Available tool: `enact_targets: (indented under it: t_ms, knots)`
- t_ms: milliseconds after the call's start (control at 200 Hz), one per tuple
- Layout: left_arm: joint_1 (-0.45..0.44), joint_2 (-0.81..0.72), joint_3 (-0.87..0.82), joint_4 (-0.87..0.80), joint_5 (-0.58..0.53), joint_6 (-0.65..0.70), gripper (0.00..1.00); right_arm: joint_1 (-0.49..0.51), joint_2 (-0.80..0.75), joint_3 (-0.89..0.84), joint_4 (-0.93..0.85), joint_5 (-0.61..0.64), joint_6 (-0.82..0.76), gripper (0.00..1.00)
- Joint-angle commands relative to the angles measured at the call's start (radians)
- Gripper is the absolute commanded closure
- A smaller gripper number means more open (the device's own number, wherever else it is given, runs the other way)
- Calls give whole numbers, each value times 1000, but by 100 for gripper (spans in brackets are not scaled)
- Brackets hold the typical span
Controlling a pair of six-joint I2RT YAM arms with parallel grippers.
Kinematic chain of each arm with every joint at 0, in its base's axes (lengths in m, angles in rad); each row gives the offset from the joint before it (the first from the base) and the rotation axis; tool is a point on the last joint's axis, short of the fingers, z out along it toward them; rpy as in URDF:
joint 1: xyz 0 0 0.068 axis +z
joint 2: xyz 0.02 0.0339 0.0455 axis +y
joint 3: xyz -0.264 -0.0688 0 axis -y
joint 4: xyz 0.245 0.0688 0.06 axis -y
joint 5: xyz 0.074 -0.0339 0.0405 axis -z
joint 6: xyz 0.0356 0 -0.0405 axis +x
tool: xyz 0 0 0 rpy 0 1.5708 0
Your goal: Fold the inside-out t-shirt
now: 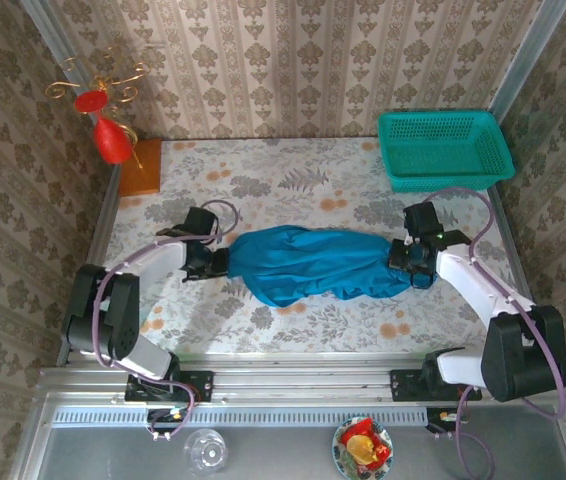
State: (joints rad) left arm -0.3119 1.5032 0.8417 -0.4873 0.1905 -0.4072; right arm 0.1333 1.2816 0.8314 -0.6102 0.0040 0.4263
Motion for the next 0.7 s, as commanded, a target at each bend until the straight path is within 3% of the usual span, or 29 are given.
enact_targets:
  t_ms: [0,280,560,695]
  knots:
    - [62,-100,62,53,109,12,100,-6,-72,110,-59,50,4,100]
    - [244,-275,230,211,333,-30,100,-12,-177,476,-243,166,-60,100]
    - [340,-353,430,414,468,-102,100,-16,-211,851,-347,312,-164,100]
    - [398,-342,578,480,526,-146,100,-17,-242,859,-299,339,-194,100]
